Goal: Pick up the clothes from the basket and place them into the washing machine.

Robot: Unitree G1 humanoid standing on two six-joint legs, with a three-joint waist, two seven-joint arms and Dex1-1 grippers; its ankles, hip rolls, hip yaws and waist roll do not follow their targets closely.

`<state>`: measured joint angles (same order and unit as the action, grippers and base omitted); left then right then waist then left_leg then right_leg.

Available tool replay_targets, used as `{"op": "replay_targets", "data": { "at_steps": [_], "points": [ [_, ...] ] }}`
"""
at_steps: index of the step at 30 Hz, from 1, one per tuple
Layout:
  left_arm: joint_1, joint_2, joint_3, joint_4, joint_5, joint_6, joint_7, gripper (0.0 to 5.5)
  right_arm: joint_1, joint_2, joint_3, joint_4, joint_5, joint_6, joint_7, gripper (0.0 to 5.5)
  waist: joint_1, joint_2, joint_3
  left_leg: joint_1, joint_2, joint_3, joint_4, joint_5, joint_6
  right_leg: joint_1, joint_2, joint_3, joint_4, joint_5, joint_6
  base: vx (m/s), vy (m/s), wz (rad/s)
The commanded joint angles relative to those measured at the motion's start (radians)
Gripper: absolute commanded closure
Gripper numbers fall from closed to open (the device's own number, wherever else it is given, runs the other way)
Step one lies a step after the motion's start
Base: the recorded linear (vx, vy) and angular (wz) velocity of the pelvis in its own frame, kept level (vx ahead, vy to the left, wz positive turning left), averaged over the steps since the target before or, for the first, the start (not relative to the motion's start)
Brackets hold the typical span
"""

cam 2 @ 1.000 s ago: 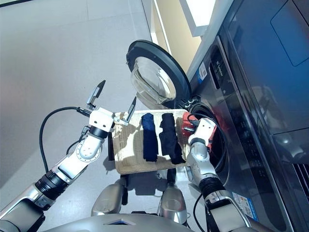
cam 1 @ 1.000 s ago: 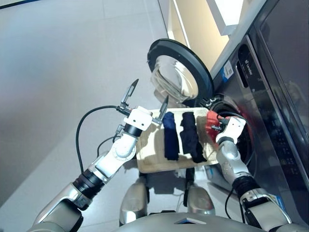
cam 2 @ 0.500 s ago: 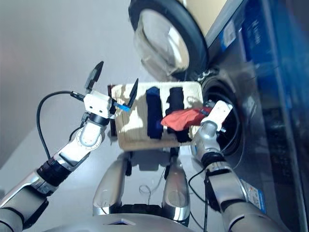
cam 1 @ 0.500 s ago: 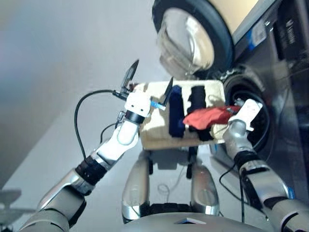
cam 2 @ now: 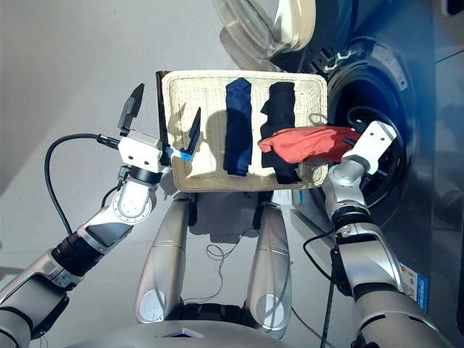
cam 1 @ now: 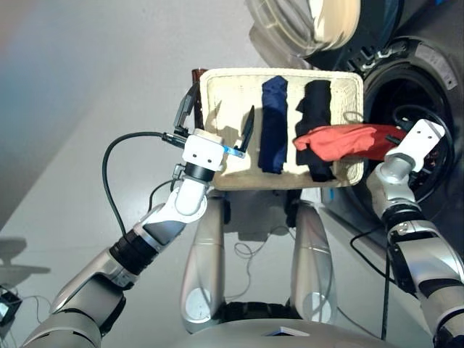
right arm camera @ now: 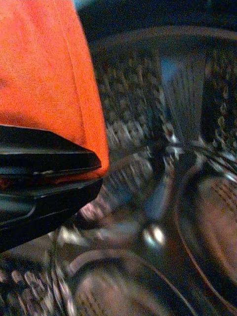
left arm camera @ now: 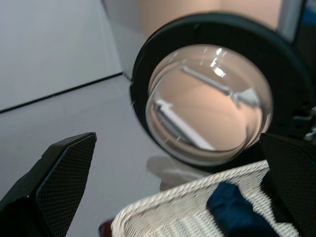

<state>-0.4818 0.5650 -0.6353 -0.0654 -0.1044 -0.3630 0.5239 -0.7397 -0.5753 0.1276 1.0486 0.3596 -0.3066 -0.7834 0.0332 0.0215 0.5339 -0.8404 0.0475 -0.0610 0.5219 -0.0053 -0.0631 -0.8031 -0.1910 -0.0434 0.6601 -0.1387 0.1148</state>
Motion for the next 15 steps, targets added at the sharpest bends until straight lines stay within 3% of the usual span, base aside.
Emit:
{"op": "replay_targets", "data": {
  "at_steps": [1, 8, 15],
  "points": [
    [-0.014, 0.017, -0.001, -0.118, 0.059, -0.028, 0.04, 0.0, -0.16, -0.324, -0.043, 0.095, 0.012, 0.029, -0.087, 5.5, -0.008, 0.02, -0.014, 0.029, 0.023, -0.015, 0.053, -0.081, -0.026, -0.013, 0.008, 0.015, 0.015, 0.002, 0.008, 0.0, 0.0, 0.0],
    [-0.005, 0.071, -0.006, -0.142, 0.055, -0.02, 0.04, 0.0, -0.308, -0.507, 0.046, 0.224, 0.062, 0.058, -0.028, 5.5, -0.001, 0.022, -0.014, -0.05, 0.027, -0.019, 0.079, -0.081, -0.035, -0.096, 0.004, 0.021, 0.046, 0.0, 0.01, 0.0, 0.0, 0.0],
    [0.023, 0.131, 0.018, -0.179, 0.037, -0.02, 0.015, 0.0, -0.418, -0.612, 0.149, 0.254, 0.064, 0.068, 0.021, 5.5, -0.004, 0.019, -0.014, -0.123, 0.031, -0.016, 0.123, -0.086, -0.039, -0.171, 0.002, 0.032, 0.077, 0.004, 0.011, 0.0, 0.0, 0.0]
  ]
}}
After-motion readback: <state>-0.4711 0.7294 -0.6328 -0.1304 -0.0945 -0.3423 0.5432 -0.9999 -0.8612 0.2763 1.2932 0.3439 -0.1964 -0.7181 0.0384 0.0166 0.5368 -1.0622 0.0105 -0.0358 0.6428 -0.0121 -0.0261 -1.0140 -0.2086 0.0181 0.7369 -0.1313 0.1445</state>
